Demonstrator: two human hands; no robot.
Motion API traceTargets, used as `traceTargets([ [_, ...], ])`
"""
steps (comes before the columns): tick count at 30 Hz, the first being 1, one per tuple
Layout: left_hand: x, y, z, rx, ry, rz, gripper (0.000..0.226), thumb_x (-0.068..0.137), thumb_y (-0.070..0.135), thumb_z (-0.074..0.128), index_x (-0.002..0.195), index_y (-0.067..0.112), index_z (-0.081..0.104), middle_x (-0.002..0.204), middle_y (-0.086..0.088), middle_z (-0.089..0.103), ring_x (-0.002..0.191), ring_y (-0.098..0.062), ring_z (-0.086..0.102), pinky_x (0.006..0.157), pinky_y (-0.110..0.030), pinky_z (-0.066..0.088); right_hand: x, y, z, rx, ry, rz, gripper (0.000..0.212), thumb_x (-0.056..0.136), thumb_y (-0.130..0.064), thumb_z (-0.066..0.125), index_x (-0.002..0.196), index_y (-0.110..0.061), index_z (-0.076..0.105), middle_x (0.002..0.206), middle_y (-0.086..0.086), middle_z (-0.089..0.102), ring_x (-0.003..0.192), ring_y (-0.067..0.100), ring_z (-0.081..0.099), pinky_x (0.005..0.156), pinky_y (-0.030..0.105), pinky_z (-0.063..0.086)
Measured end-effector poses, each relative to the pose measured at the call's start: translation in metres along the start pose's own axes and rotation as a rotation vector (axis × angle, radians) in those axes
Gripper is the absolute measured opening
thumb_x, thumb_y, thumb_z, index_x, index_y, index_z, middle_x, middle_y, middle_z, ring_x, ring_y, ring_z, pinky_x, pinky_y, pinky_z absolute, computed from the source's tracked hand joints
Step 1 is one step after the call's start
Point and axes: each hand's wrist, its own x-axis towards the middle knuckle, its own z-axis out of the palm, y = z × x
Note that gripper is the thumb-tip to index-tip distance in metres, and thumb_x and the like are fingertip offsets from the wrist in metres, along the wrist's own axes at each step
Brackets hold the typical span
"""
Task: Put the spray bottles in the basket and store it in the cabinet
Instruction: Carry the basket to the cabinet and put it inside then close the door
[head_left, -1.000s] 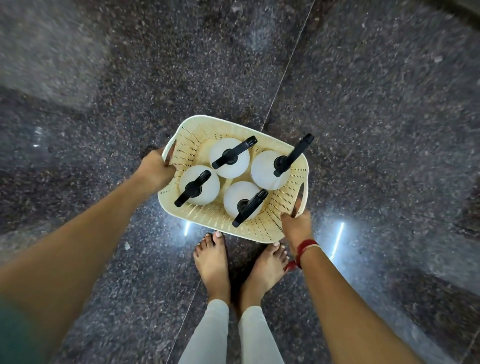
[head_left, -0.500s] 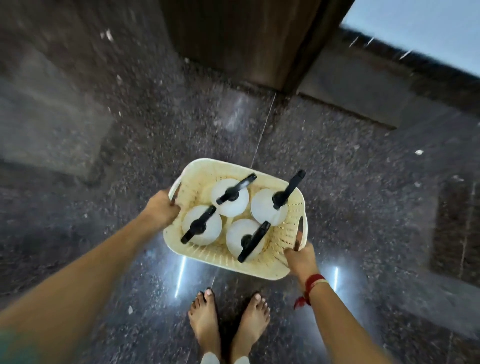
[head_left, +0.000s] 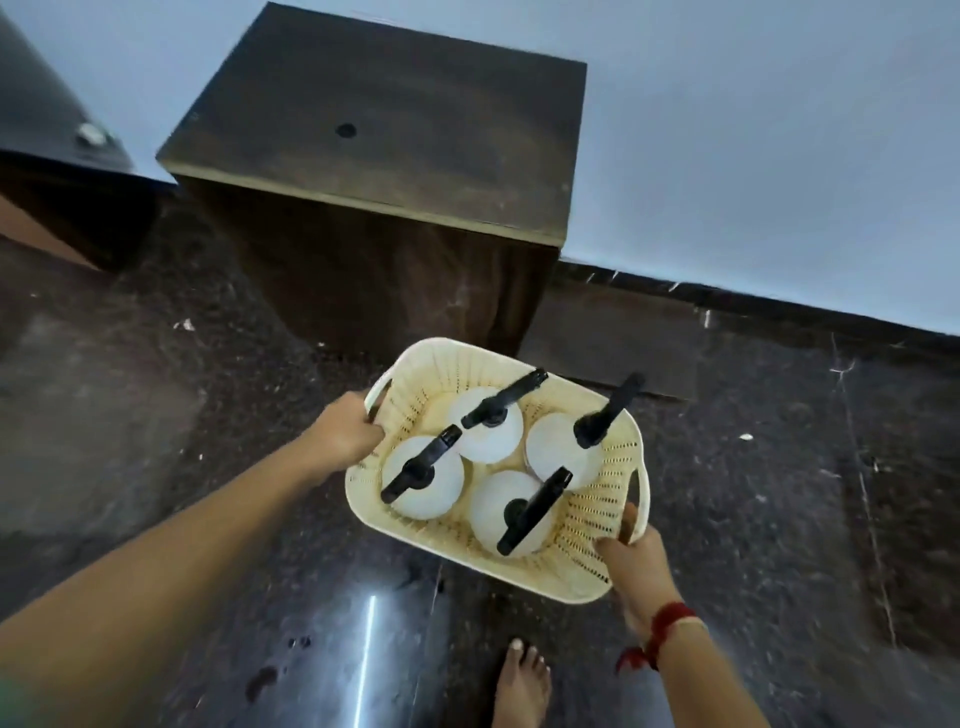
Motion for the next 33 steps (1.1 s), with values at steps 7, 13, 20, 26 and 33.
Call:
traceTargets([
  [7,0.033,0.067,0.016,-0.03,-0.037,-0.022,0.039,0.079,-0.004,0.054,0.113,0.011,0.065,0.104,-0.012,0.07,0.096,-0.028,0.066,0.086,-0.042,0.055,0.053,-0.051,-0.051,-0.025,-0.053,0.004,0.052,0.085,0.018,0.04,0.108,-0.023,0.06,0.095,0.003,0.068,0.092,0.021,0.061,0.083,0.038,0.05],
  [13,0.038,0.128,0.023,-0.005,-0.149,0.058,0.036,0.077,-0.004,0.051,0.107,0.009,0.066,0.105,-0.012,0.069,0.099,-0.027,0.063,0.086,-0.041,0.053,0.047,-0.054,-0.099,0.07,0.024,0.102,0.054,0.084,0.022,0.042,0.111,-0.023,0.056,0.093,0.002,0.068,0.091,0.025,0.061,0.087,0.045,0.05],
  [20,0.055,0.157,0.052,0.004,-0.19,0.04,0.036,0.079,-0.001,0.049,0.105,0.019,0.064,0.103,-0.006,0.066,0.098,-0.026,0.062,0.079,-0.036,0.055,0.053,-0.05,-0.121,0.112,0.105,0.137,0.057,0.085,0.021,0.043,0.127,-0.015,0.055,0.103,0.009,0.065,0.101,0.032,0.059,0.092,0.055,0.048],
  [26,0.061,0.164,0.06,0.029,-0.241,0.081,0.04,0.086,0.003,0.05,0.122,0.018,0.057,0.115,-0.008,0.063,0.105,-0.028,0.06,0.078,-0.036,0.055,0.06,-0.049,-0.129,0.142,0.066,0.14,0.052,0.085,0.02,0.043,0.104,-0.025,0.06,0.094,0.002,0.068,0.09,0.026,0.061,0.077,0.043,0.051],
  [33,0.045,0.207,0.055,0.591,0.31,0.715,0.055,0.083,0.029,0.034,0.134,0.017,0.05,0.143,-0.008,0.05,0.143,-0.031,0.03,0.118,-0.053,0.001,0.045,-0.026,-0.149,0.292,0.125,0.209,0.057,0.085,0.022,0.041,0.131,-0.011,0.051,0.11,0.018,0.063,0.096,0.037,0.059,0.082,0.051,0.05],
])
